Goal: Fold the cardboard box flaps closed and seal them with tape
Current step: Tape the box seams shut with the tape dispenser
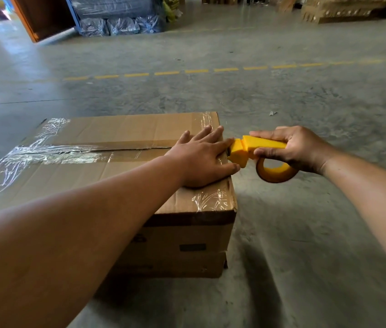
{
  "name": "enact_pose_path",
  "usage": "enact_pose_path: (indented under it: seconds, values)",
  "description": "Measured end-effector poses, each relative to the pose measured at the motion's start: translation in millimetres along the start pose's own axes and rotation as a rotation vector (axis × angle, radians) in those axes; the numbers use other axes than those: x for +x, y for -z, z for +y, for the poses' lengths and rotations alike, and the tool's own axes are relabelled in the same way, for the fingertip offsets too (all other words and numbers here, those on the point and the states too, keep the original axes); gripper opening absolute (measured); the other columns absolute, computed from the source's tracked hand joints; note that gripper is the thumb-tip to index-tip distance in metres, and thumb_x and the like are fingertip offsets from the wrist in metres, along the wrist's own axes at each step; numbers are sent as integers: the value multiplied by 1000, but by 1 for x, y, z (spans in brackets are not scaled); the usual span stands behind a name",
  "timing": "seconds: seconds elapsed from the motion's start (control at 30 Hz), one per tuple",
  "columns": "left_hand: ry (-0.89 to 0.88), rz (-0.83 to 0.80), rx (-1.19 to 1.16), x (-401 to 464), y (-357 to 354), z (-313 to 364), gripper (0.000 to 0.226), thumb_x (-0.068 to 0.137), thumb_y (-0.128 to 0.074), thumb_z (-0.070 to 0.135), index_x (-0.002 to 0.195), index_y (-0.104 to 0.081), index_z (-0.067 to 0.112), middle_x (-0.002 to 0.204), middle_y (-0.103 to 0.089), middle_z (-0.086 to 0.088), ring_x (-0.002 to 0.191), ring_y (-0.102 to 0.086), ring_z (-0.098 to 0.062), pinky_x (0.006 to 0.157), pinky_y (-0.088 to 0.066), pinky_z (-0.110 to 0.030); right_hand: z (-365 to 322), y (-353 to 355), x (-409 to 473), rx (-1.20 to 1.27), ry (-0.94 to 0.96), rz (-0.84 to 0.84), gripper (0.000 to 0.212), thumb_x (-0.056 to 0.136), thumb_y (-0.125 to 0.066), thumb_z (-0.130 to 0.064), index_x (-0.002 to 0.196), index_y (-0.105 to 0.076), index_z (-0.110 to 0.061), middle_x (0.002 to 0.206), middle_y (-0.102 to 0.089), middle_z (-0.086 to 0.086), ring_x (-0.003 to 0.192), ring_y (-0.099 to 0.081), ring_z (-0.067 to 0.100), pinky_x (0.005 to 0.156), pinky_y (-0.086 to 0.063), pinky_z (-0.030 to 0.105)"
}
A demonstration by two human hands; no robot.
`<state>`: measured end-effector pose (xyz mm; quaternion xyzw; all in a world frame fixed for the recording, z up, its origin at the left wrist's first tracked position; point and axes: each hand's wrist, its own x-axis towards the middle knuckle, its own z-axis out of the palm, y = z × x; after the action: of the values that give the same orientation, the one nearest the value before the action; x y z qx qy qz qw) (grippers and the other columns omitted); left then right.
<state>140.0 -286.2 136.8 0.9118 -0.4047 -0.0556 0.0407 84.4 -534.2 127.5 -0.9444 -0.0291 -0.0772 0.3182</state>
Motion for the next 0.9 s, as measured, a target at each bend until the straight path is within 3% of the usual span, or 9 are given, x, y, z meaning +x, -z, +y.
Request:
enact_pose_path:
  seconds: [0.07,0.2,0.23,0.37,0.5,0.63,0.77,0.9]
  values:
    - [-17,0,-17,2,0,-1,75,94,-30,69,158,-9,37,166,3,11,151,13,-12,121,5,-53,-4,-1,1,-2,-14,-3,56,65,-65,-62,119,-59,-51,89,-52,-27,92,-52,3,82,-34,18]
    - [-21,-2,-48,4,2,0,71,96,-35,60,158,-16,30,166,-7,12,151,9,-7,122,4,-49,-8,-3,4,36,-36,2,59,66,-68,-59,121,-64,-40,85,-53,-31,83,-52,-21,71,-30,-4]
    - [-25,-5,-50,4,3,1,70,96,-35,59,158,-19,30,166,-9,11,151,8,-8,122,3,-49,-9,-3,5,41,-46,-6,62,63,-68,-65,120,-64,-41,85,-54,-31,85,-53,-17,73,-30,-3]
    - [-85,-41,-16,3,4,4,58,97,-28,59,151,-34,39,165,-14,9,152,10,-13,121,3,-55,-4,-11,5,-71,-72,-126,88,41,-52,-95,116,-62,-52,84,-56,-21,86,-55,2,78,-35,19]
    - [-50,-18,0,0,1,4,69,97,-28,62,158,-17,31,167,-6,7,151,11,-11,122,4,-49,-1,-14,0,-66,-96,-45,91,36,-48,-99,115,-61,-55,82,-56,-12,83,-57,6,75,-38,23]
    - [-37,-6,-7,-1,1,6,73,94,-25,71,154,-31,28,167,-5,6,152,10,-11,122,3,-50,-4,-2,-8,-263,-101,4,85,47,-53,-91,122,-59,-51,79,-50,-7,76,-52,11,65,-33,22]
    - [84,62,-106,-9,2,7,96,89,-17,79,159,-1,15,166,8,-1,151,13,-13,123,1,-44,-24,15,-22,-348,-132,160,84,54,-55,-88,127,-57,-47,77,-49,0,71,-51,15,62,-35,26]
    - [119,39,-151,-32,4,-9,95,90,-15,78,158,6,16,165,13,-1,150,17,-13,123,2,-45,-61,20,-23,-408,-90,238,84,57,-50,-89,131,-52,-49,75,-46,0,69,-50,18,58,-35,27]
